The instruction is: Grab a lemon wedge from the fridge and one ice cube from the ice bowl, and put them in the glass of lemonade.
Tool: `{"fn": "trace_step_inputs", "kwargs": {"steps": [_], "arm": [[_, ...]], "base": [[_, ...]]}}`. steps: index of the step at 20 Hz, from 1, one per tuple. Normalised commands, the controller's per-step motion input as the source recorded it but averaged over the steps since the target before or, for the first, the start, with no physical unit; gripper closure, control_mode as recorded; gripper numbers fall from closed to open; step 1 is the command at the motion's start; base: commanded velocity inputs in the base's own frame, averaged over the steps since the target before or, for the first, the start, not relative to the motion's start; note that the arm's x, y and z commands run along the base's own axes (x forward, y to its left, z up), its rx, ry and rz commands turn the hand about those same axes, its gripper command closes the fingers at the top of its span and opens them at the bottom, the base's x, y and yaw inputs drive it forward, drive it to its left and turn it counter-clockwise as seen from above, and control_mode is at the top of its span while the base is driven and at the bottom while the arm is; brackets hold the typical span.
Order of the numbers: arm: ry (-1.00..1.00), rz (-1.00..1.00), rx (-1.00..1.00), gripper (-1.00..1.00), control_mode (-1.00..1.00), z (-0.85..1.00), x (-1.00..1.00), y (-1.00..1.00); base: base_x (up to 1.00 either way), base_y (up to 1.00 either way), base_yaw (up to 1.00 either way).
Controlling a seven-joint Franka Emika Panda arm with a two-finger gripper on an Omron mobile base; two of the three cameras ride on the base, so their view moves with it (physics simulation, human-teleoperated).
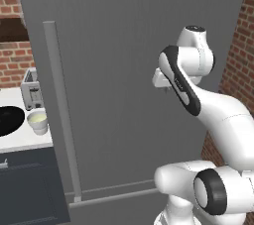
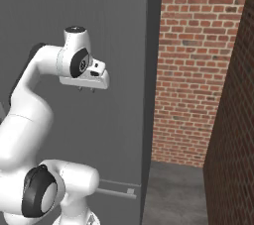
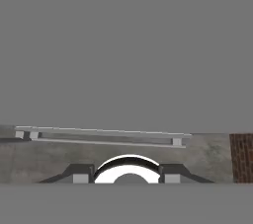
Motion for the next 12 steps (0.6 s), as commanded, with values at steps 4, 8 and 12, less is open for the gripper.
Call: {"fn": "trace_step_inputs", "kwargs": {"steps": [4,8,12], "arm": [[0.02,0.00,0.00,-1.00,-1.00,-0.01,-0.19,0.00],[-0.13,0.00,0.00,-1.00,-1.00,-0.10,-0.87,0.00],[-0.03,0.00,0.03,-1.00,-1.00,-0.20,-0.78,0.00]], "base": [[0.00,0.00,0.00],[0.00,0.00,0.00],[0.00,0.00,0.00]]}}
